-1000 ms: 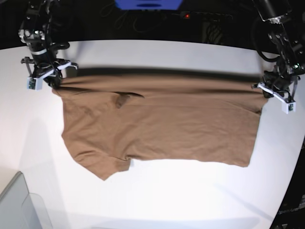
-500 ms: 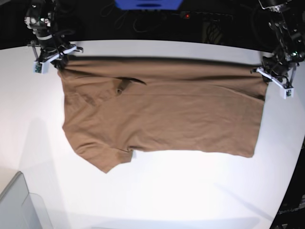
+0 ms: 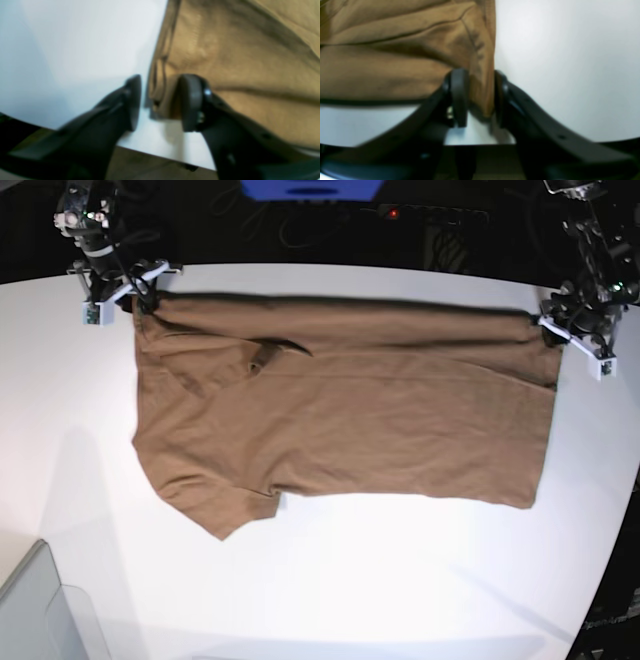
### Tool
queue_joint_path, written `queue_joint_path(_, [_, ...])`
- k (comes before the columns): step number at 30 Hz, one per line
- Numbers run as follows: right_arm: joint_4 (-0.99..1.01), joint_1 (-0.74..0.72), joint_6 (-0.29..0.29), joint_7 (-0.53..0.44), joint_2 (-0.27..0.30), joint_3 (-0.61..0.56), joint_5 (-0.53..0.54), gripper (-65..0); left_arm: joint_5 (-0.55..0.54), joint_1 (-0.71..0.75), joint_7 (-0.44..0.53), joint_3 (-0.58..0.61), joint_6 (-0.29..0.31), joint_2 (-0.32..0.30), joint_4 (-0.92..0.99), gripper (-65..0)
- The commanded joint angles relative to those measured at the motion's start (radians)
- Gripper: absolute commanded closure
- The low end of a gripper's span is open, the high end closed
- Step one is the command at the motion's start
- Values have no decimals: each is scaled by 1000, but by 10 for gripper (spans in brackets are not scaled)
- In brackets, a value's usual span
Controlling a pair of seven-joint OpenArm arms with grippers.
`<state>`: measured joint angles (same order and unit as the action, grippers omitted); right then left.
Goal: Layout the t-shirt on the table in an organized manner, then fold the t-shirt properly
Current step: 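Regrasp the shirt edge with both grippers and pull it back flat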
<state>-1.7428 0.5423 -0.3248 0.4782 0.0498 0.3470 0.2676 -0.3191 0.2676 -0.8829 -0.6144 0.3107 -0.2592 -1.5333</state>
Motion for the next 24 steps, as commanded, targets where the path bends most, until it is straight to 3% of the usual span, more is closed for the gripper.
queue_joint_path(1, [-15, 5, -13, -13, 6, 5, 5, -246, -10, -3, 9, -3, 2, -9, -20, -284])
queue_joint_path(4, [-21, 5, -13, -13, 5, 22, 8, -328, -13, -3, 11, -5, 2, -10, -28, -284])
queue_joint_path(10, [-46, -15, -18, -17, -69, 151, 8, -420, -13, -4, 14, -14, 2, -12, -111, -287])
queue_joint_path(15, [-81, -24, -95, -17, -90, 195, 9, -427, -13, -32, 14, -141, 2, 57, -198, -288])
queue_joint_path(20, [-136, -66, -99, -16, -120, 263, 8, -427, -13, -72, 9, -190, 2, 73, -252, -290])
queue_joint_path(24, [-139, -146, -99, -11, -112, 272, 2, -427, -7, -150, 14, -193, 2, 68, -240, -290])
